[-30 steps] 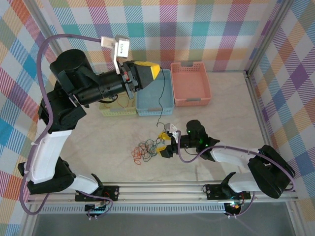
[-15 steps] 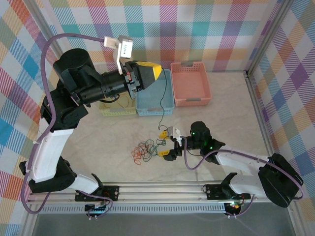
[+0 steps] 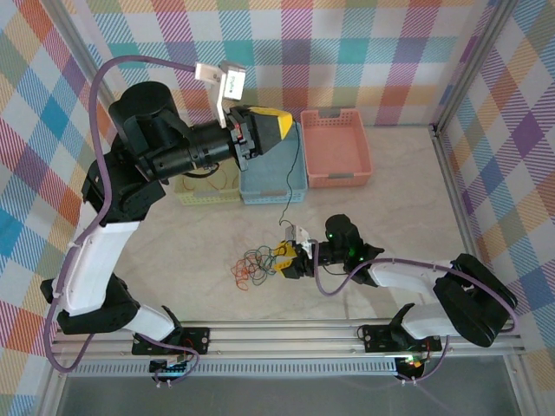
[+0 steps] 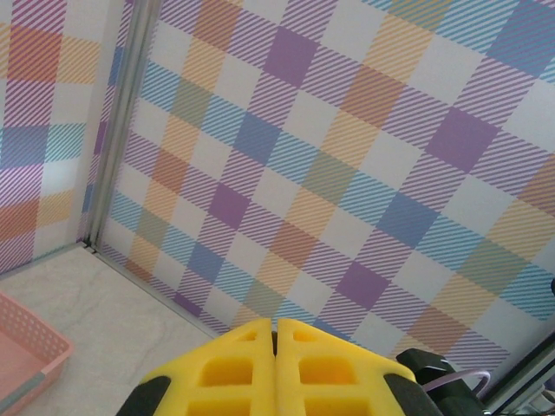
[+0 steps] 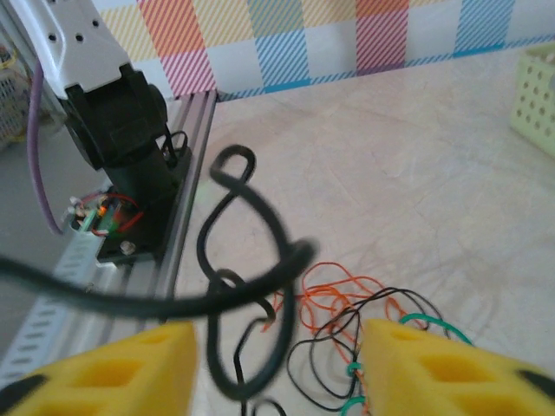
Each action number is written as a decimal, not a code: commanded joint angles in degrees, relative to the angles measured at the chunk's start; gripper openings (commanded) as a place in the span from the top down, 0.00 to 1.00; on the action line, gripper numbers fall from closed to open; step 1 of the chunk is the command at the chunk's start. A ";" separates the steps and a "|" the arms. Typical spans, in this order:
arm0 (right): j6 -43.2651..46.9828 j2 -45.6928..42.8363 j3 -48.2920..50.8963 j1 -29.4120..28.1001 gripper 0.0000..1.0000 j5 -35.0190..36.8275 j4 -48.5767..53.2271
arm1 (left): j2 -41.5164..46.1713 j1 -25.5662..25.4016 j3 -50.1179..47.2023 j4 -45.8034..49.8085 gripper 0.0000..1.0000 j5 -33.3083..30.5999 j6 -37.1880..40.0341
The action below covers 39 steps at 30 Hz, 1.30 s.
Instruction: Untangle the cables
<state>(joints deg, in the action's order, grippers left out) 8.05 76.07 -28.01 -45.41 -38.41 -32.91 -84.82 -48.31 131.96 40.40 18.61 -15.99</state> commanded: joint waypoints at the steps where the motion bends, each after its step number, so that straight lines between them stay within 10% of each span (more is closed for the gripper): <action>1: 1.06 0.25 -1.75 -0.20 0.78 -0.37 -0.52 | 0.18 -0.24 2.36 -1.11 1.00 0.75 0.17; 3: 1.93 0.65 -2.38 -0.13 1.00 1.18 1.19 | 0.18 -0.20 3.05 -0.64 1.00 0.36 0.43; 16: 2.49 -0.36 -1.47 2.87 1.00 3.86 2.81 | 1.60 -0.13 4.10 1.44 1.00 -1.65 2.25; 25: 1.08 -5.57 0.47 2.95 0.45 6.36 1.58 | 0.81 -0.17 2.17 1.18 1.00 -0.25 1.77; 39: 1.54 -14.44 4.22 5.01 0.52 4.81 2.81 | 1.07 -0.11 0.34 0.32 1.00 0.55 1.57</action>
<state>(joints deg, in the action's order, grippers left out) 9.15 63.96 -24.82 -40.86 -32.36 -30.09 -84.42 -48.29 132.53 41.91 18.15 -15.11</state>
